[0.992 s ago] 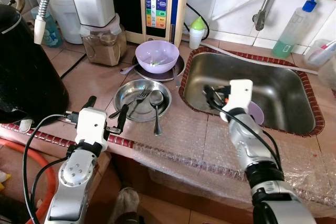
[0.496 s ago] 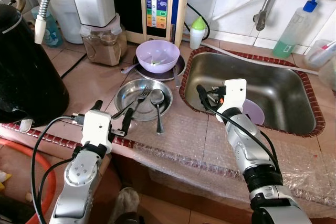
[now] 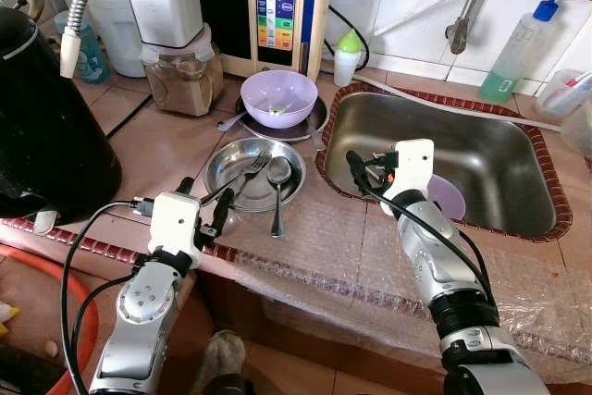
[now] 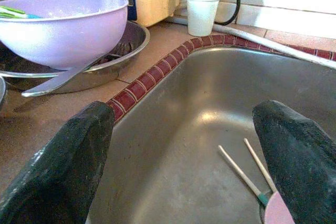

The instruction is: Kitchen organization

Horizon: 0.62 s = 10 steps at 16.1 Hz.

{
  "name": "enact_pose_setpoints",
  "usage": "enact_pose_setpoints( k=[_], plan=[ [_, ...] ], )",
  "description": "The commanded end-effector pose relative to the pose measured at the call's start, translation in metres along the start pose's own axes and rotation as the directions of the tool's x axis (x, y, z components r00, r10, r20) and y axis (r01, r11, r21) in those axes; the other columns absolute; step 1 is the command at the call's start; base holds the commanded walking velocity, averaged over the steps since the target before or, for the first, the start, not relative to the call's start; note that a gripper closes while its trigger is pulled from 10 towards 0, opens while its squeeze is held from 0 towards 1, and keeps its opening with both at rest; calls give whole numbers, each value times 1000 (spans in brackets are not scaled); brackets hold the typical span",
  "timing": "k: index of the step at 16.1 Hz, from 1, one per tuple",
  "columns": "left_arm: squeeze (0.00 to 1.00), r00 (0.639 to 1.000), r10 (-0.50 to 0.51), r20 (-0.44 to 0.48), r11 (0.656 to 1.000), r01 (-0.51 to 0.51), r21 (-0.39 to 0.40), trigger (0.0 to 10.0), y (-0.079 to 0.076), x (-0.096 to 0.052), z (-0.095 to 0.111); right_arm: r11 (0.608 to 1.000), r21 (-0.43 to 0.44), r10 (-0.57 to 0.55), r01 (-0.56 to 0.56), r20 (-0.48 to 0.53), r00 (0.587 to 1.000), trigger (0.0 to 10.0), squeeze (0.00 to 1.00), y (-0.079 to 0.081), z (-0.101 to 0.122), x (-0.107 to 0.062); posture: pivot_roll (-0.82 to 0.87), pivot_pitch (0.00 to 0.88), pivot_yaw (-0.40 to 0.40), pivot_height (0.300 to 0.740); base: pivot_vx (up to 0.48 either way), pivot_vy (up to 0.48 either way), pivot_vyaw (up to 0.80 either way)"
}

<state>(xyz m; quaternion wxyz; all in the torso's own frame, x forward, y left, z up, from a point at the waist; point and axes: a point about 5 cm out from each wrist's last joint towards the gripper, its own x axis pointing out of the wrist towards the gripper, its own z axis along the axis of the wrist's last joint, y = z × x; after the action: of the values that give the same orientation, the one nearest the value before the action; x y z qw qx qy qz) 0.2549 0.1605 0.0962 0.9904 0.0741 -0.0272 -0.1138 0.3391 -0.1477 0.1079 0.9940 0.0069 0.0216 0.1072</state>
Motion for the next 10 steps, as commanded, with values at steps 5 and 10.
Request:
enact_pose_setpoints(
  k=[5,10],
  plan=[
    [0,999,8,-34,1000,-7,9,0,0,-2,-8,1000,-7,13,-13,28,1000,10000,0,2,10,3,44,0,-18,740,0,0,0],
    [0,999,33,-14,999,-33,15,0,2,-4,-5,1000,-6,18,-18,26,999,10000,0,3,10,4,49,0,-21,740,0,0,0]
  ],
)
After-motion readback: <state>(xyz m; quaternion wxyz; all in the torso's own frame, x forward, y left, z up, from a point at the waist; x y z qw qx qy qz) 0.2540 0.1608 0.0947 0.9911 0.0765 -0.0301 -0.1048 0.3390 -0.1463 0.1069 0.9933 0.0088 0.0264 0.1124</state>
